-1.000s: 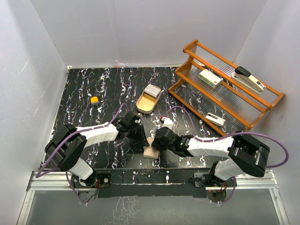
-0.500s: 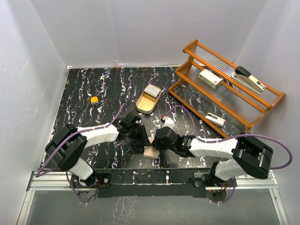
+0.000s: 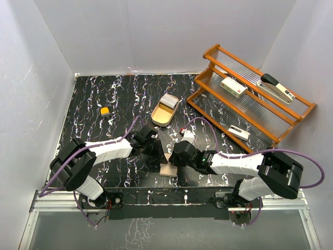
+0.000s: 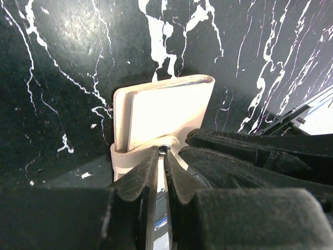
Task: Put the credit cards into the card holder
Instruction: Close the card holder at the center of the board.
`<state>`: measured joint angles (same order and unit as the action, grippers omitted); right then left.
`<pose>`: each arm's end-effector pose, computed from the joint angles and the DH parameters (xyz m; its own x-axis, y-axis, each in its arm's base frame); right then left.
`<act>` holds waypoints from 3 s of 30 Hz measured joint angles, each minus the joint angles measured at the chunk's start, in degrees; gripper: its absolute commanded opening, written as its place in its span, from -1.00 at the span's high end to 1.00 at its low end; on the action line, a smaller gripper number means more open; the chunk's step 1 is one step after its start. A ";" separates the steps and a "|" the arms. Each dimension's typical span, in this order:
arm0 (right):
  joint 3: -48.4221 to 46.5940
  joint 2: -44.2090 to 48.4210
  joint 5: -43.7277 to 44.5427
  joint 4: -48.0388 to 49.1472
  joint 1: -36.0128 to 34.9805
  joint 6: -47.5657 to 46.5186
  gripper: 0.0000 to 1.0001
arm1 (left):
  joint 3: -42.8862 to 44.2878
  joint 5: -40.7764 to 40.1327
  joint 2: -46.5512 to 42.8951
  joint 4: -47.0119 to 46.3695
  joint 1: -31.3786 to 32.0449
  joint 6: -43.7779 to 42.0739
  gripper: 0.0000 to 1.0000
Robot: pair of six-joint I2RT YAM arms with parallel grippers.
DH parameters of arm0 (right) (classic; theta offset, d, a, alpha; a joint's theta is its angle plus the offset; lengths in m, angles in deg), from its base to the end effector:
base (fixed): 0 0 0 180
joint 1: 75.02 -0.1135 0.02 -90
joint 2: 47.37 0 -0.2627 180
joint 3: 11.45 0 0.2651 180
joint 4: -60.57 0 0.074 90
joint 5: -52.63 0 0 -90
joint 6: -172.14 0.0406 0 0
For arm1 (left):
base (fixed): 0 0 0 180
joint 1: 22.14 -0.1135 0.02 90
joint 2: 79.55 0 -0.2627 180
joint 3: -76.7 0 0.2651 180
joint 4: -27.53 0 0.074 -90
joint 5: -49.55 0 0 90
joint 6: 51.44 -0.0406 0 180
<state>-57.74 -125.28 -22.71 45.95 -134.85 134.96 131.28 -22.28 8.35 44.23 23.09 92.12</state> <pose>0.1441 0.2275 0.1496 -0.8157 0.1306 -0.5636 -0.1631 0.8828 0.4406 0.2053 -0.2249 0.1441 -0.9767 -0.1008 -0.1894 0.0503 0.7506 -0.6588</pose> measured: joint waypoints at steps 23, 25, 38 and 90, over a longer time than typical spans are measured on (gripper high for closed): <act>0.00 -1.38 -3.13 0.39 0.39 1.31 0.59 | -0.02 -6.51 -4.37 5.46 0.66 2.34 0.83; -0.07 -1.79 -3.45 0.85 0.39 1.31 0.59 | -0.04 -6.86 -4.22 5.46 0.63 2.29 0.84; -0.09 -2.08 -4.79 1.84 0.61 1.46 0.68 | -2.10 -6.45 -3.80 2.82 0.63 2.14 0.85; 2.40 -1.64 -4.70 5.42 0.61 2.93 1.00 | -0.85 -4.20 -1.79 0.96 1.01 0.74 0.91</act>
<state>-55.34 -126.92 -27.41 51.37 -134.24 137.89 130.42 -26.47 6.56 45.19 24.10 92.87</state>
